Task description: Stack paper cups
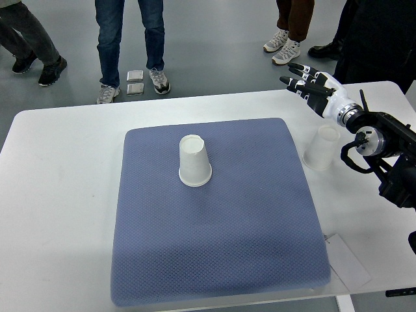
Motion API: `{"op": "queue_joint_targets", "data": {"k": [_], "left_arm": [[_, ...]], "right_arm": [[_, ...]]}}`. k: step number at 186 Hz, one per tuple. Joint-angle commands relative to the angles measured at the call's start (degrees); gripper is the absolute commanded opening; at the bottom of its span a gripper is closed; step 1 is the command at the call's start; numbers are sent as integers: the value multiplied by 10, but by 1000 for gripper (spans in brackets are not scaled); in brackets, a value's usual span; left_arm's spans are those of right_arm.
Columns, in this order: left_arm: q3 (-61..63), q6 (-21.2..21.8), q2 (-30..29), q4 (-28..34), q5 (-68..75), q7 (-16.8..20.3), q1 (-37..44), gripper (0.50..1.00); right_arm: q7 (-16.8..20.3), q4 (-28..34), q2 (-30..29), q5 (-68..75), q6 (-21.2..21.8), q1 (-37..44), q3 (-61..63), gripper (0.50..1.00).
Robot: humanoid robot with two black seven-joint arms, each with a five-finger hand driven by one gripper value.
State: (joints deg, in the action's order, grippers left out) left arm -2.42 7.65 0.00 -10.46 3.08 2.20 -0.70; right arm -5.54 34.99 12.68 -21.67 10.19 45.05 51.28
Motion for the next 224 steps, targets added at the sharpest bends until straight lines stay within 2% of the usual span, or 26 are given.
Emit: {"op": "queue_joint_targets", "data": {"k": [1, 65, 224], "left_arm": [[-1, 0, 0, 0, -1, 0, 0, 1000], [-1, 3, 0, 11, -2, 0, 1, 1000], [-2, 3, 0, 9, -2, 0, 1, 1000]], "right_arm": [[0, 1, 1, 0, 13, 0, 1, 913], [0, 1, 5, 0, 37, 0, 2, 913], [-11, 2, 7, 8, 38, 3, 5, 913]]}}
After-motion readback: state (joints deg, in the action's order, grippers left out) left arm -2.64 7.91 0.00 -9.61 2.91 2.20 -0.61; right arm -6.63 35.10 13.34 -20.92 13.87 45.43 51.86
